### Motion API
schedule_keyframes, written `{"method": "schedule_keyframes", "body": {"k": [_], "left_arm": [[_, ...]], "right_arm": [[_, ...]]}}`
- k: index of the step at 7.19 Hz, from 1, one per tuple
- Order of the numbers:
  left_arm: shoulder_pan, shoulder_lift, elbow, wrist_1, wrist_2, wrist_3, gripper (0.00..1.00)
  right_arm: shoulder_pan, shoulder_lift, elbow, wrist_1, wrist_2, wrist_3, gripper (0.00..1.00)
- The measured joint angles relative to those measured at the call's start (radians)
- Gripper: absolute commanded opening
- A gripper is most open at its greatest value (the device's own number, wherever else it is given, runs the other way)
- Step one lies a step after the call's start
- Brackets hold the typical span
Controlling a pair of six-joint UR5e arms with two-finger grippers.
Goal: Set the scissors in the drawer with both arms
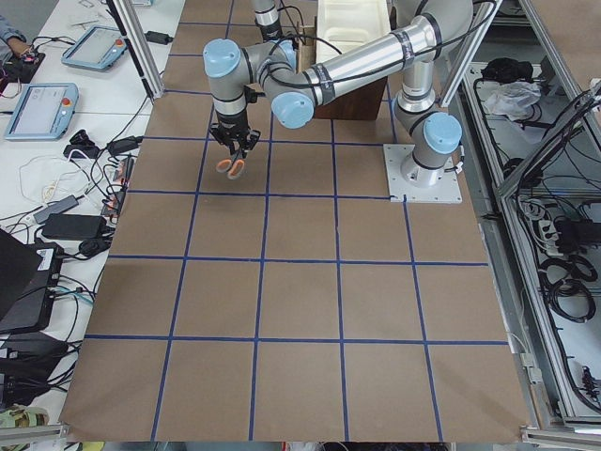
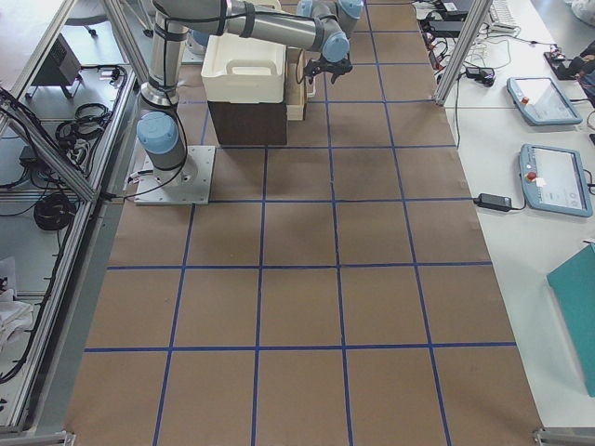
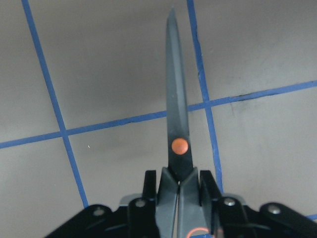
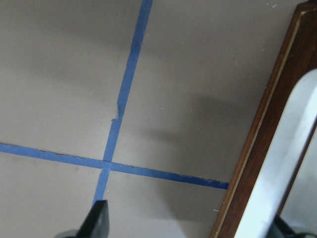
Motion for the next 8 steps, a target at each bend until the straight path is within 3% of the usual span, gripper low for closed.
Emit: {"method": "schedule_keyframes", "body": {"k": [2, 8], "left_arm": [[-0.045, 0.046, 0.0, -0.075, 0.002, -0.042, 0.0], [-0.279, 0.215, 0.0, -0.272, 0.0, -0.42, 0.0]], "right_arm": [[-0.001, 0.028, -0.043, 0.0, -0.008, -0.002, 1.0], [-0.009, 0.079, -0.121, 0.0, -0.031, -0.021, 1.0]]}}
